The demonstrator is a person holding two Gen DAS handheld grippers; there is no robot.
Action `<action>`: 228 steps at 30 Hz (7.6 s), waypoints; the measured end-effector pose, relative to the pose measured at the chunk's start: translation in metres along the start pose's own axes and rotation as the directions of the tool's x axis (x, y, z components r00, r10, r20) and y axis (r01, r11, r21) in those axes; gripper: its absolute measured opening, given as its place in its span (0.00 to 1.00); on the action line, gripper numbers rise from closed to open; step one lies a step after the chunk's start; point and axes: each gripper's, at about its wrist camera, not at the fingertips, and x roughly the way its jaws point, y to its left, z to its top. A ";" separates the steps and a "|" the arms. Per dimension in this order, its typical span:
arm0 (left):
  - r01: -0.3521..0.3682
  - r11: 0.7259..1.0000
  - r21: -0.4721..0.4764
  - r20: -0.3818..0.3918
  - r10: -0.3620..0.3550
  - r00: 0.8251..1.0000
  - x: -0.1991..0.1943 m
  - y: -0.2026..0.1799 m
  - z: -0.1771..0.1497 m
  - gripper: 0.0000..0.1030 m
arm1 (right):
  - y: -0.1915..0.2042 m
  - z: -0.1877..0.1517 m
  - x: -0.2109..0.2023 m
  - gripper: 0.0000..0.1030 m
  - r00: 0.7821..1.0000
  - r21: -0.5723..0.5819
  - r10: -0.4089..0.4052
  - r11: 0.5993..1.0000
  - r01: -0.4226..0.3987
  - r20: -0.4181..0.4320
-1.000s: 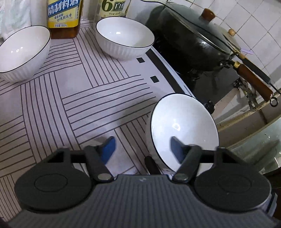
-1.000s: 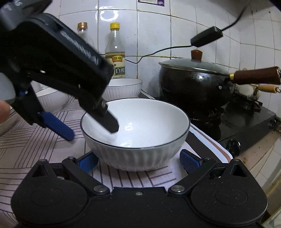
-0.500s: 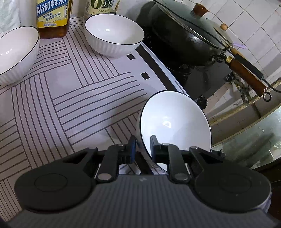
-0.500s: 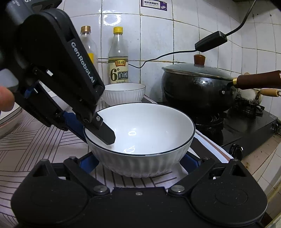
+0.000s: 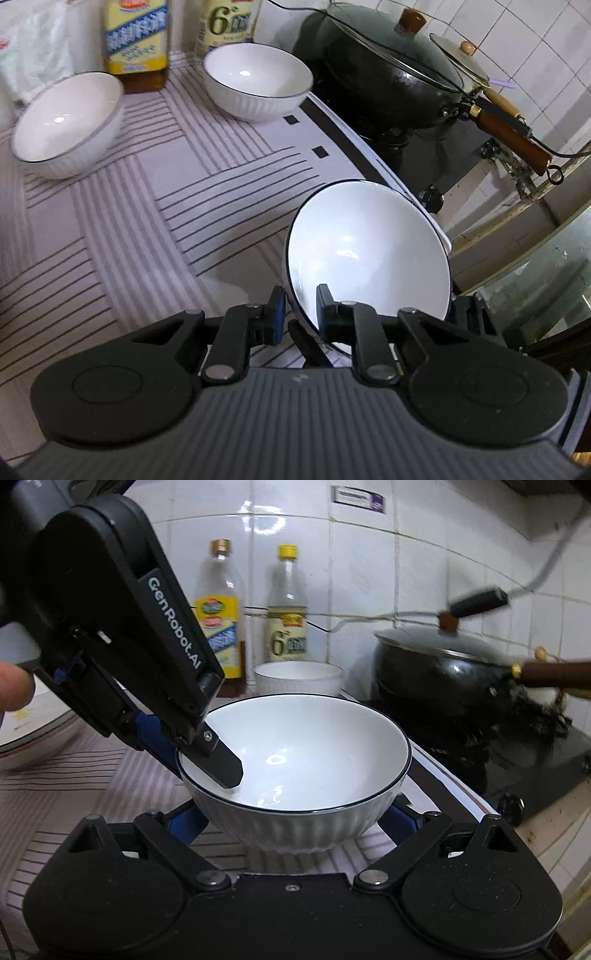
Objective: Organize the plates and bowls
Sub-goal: 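Carry the white bowl with both tools beside the plate stack and lower it, then open both tools and move them to the second white bowl by the bag, then grasp the rim of the second white bowl with both tools, then carry the second bowl with both tools and lower it into the first bowl, then open both tools and move them to the white bowl near the stove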
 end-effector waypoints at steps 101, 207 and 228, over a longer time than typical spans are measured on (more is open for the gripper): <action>-0.256 0.954 -0.155 0.095 0.273 0.957 -0.036 0.203 0.104 0.46 | 0.056 0.159 0.181 0.51 0.824 0.511 0.378 0.850 -0.129 -0.422; -0.308 0.950 -0.051 -0.104 0.302 0.948 -0.072 0.105 -0.027 0.16 | 0.094 0.097 0.035 0.12 0.917 0.120 0.148 0.987 -0.111 -0.370; -0.267 0.963 0.013 0.010 0.267 0.964 -0.126 0.085 -0.015 0.32 | 0.062 0.130 -0.016 0.18 0.947 0.104 0.200 0.978 -0.179 -0.250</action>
